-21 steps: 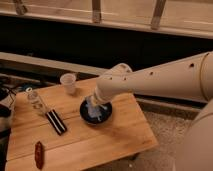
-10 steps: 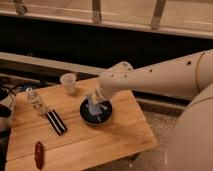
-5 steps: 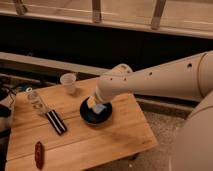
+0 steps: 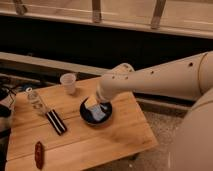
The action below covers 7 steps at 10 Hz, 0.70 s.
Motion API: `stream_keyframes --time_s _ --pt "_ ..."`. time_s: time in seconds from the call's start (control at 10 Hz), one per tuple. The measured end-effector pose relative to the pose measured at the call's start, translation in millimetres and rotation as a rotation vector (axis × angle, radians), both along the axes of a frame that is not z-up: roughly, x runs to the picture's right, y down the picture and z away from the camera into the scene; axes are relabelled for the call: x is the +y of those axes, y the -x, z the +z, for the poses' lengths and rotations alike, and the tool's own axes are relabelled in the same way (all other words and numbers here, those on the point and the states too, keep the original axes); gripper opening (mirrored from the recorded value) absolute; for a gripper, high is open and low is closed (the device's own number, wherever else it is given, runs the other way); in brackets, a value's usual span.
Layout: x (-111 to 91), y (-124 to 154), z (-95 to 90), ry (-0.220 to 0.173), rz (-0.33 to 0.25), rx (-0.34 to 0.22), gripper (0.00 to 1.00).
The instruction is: Place the white sponge in the ceramic bowl
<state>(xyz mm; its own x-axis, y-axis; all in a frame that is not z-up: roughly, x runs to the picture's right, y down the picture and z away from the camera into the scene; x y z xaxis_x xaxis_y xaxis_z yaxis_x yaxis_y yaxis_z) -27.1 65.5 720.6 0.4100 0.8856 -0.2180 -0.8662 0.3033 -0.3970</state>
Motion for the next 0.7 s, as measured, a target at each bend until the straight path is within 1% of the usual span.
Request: stream_keyframes --time_s 0.1,0.5,0.7 --pt "3.4 1.9 -2.0 0.0 -0.001 0.0 0.91" --pt "-1.6 -4.7 4.1 0.003 -0.018 0.006 0.91" --pt "3.3 -0.9 0.1 0.004 -0.024 0.007 0.91"
